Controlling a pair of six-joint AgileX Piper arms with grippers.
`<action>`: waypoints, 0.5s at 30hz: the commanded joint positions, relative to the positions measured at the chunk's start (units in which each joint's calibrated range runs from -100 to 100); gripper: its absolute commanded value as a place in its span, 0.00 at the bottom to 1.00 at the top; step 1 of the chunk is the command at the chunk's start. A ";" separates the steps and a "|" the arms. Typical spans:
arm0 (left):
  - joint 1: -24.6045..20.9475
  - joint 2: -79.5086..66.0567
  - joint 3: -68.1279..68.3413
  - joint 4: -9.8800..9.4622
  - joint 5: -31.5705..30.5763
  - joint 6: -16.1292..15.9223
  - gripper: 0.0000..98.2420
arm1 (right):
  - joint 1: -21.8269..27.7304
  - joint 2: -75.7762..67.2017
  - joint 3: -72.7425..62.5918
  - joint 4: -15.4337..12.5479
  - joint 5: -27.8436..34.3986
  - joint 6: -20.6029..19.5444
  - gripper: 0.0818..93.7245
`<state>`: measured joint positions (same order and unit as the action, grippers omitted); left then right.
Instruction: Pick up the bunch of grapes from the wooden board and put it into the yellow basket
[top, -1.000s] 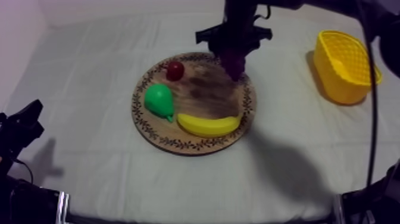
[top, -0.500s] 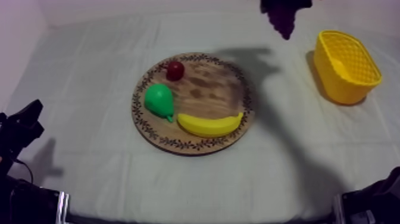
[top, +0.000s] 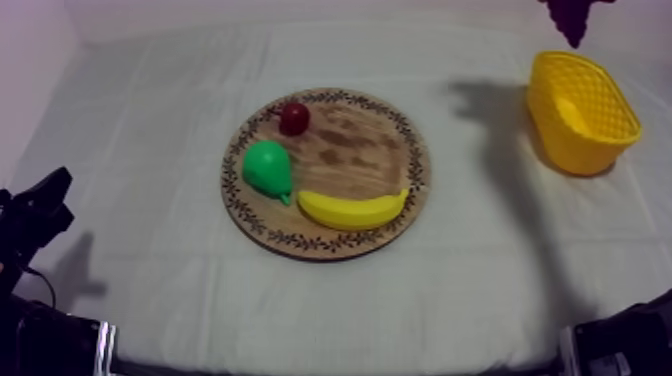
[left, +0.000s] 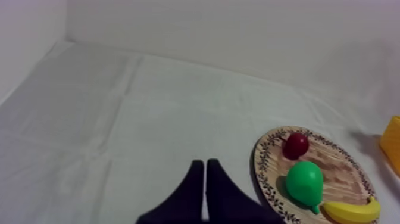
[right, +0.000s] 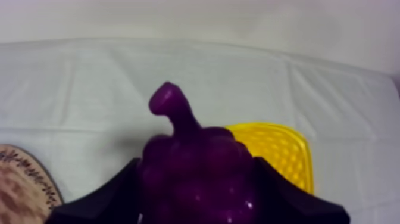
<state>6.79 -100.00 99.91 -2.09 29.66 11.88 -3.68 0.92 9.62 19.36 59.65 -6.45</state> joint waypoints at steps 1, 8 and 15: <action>-0.02 0.00 -0.02 0.01 0.01 0.01 0.00 | 2.12 -0.29 2.23 0.12 -2.70 0.71 0.33; -0.02 0.00 -0.02 0.01 0.01 0.01 0.00 | 6.16 -0.29 9.65 2.37 -11.04 -0.28 0.33; -0.02 0.00 -0.02 0.01 0.01 0.01 0.00 | 8.98 2.56 15.09 3.52 -17.78 -0.50 0.33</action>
<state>6.79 -100.00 99.91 -2.09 29.66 11.88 5.02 2.97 23.83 22.73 42.98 -6.89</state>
